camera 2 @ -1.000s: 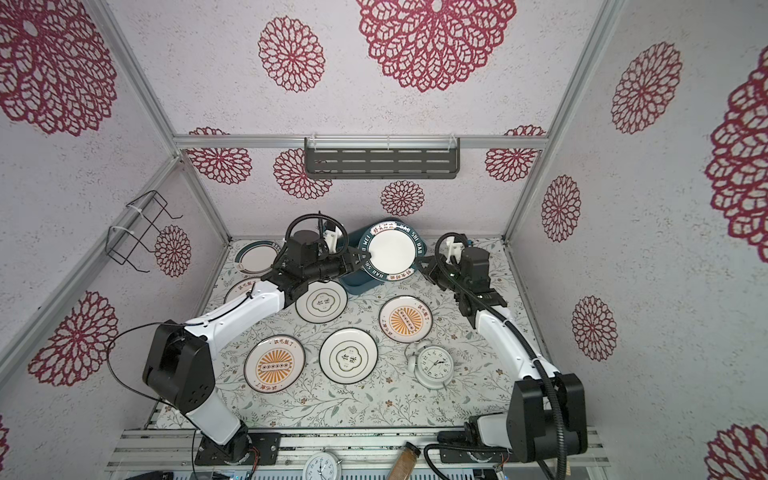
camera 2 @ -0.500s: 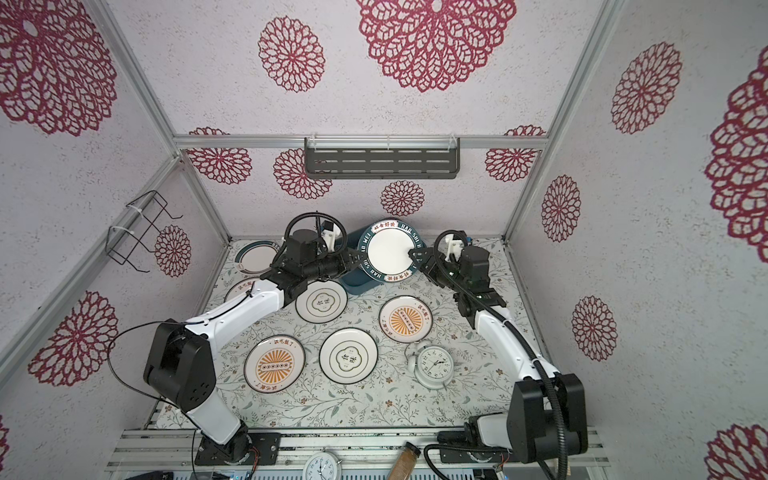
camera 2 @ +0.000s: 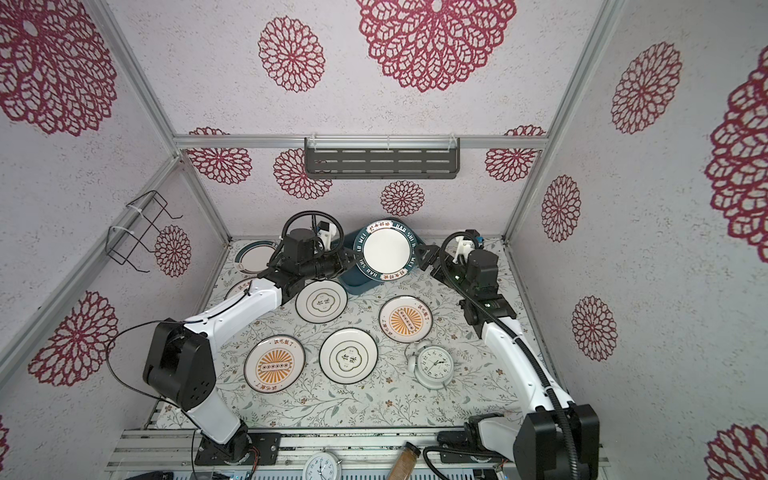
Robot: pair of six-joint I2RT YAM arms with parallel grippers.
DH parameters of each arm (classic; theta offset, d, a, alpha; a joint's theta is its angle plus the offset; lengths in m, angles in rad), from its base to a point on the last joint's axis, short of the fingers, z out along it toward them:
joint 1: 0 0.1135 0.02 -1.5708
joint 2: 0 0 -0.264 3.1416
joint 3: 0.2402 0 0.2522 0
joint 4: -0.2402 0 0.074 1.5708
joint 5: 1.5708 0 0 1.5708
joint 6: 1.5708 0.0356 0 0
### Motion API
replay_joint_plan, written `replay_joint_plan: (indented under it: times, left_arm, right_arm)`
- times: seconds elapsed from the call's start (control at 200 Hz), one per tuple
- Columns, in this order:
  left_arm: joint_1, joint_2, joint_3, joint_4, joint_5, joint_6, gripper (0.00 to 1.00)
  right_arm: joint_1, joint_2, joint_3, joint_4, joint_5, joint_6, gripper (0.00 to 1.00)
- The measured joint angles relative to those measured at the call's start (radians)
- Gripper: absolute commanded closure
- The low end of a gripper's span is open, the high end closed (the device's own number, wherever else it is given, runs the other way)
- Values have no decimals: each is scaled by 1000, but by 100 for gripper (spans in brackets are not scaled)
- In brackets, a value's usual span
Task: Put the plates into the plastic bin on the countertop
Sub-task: 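Lower the plate into the teal bin with left gripper while right draws back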
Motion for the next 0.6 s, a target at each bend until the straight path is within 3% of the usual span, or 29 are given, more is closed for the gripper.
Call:
replay_joint_plan:
  times: [0.355,0.6]
  left_arm:
    - [76,122,124,-103,-13,-24,93]
    - [112,339,307,-155,-55,-39,93]
  right_arm:
    - [0,-57,-6,-53,62,-45,1]
    - [0,-151,-63,-83,121,-60,1]
